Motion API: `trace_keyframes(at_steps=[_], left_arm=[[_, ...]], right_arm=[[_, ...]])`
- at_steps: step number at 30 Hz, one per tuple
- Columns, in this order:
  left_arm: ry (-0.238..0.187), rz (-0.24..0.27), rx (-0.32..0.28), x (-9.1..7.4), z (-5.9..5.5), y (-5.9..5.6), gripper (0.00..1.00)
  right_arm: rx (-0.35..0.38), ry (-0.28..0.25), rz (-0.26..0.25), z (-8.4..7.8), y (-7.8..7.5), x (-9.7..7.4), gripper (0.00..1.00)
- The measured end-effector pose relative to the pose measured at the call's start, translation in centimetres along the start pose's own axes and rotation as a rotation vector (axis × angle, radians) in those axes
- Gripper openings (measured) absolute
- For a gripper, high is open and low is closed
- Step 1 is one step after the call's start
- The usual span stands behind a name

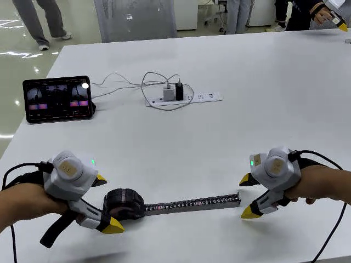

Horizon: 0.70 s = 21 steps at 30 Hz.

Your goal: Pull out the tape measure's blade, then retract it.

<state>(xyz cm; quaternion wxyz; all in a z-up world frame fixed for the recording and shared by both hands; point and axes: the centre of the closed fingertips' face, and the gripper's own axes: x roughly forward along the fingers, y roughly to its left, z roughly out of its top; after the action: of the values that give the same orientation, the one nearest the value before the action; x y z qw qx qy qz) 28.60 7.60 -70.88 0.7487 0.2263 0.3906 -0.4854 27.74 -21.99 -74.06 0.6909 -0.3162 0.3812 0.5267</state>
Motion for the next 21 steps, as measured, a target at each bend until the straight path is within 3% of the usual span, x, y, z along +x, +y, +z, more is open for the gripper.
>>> trace_keyframes(at_steps=[3, 4, 11, 15, 17, 21], left_arm=[[-0.065, 0.035, -0.063, -0.2, 0.4, 0.1, 0.94], [-0.063, 0.046, -0.075, -0.4, 0.2, 0.2, 0.99], [-0.128, 0.116, -0.111, -1.4, -0.4, 0.7, 0.99], [-0.22, 0.206, -0.197, -2.6, -0.2, 1.9, 0.99], [-0.242, 0.211, -0.249, -3.0, -0.4, 2.0, 0.99], [-0.274, 0.283, -0.249, -4.1, -1.3, 2.7, 0.99]], right_arm=[[0.06, -0.023, -0.025, -0.4, -0.3, -0.4, 0.53], [0.072, -0.029, -0.023, -0.5, -0.2, -0.5, 0.54], [0.163, -0.09, -0.089, -1.0, -0.5, -1.3, 0.64], [0.23, -0.144, -0.132, -1.2, -0.7, -2.0, 0.69], [0.255, -0.171, -0.151, -1.3, -0.8, -2.3, 0.71], [0.314, -0.225, -0.192, -1.7, -0.9, -2.9, 0.75]])
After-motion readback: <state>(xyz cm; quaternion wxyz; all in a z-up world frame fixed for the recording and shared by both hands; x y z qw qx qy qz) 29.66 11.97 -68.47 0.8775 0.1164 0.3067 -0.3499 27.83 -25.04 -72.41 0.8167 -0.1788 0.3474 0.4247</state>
